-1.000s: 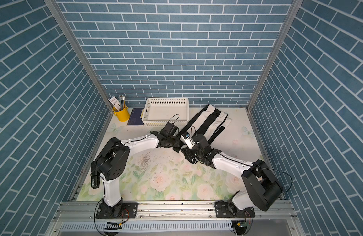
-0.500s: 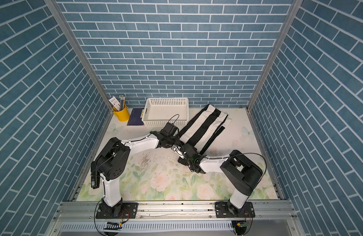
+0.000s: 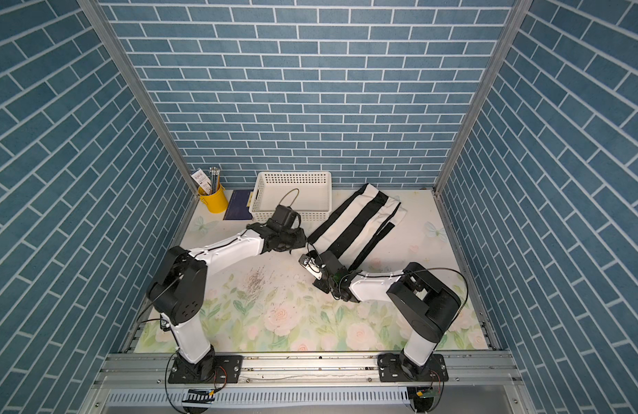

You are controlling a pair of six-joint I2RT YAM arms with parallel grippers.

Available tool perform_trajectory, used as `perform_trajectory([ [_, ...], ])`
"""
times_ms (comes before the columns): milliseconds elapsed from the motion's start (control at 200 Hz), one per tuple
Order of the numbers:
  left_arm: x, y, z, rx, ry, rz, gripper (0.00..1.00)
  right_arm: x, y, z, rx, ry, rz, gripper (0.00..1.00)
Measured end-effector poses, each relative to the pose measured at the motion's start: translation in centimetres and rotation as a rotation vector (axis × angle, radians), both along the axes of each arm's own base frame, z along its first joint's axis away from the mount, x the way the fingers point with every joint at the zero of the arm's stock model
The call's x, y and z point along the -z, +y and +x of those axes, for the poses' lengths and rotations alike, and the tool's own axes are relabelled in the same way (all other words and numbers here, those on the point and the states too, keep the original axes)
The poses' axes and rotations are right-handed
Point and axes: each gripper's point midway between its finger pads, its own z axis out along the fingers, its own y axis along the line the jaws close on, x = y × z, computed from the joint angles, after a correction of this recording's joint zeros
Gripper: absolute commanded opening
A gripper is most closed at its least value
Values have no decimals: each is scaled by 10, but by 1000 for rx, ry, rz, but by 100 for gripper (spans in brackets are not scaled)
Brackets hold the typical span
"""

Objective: Roll up the pillowcase
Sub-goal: Roll the pillowcase at the center of the board.

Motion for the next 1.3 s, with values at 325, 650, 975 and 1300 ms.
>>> perform_trajectory([
  [325, -39, 51, -9, -85, -77, -6, 49, -13, 27, -30, -59, 363, 288, 0],
  [650, -3, 39, -42, -18, 6, 6, 49, -2, 1, 2, 66, 701, 517, 0],
  [975, 24, -16, -50, 105, 29, -7, 48, 0, -8, 13, 143, 848, 617, 43],
  [1300, 67, -28, -45, 115, 102, 34, 47, -35, -33, 27, 267, 620, 580, 100],
])
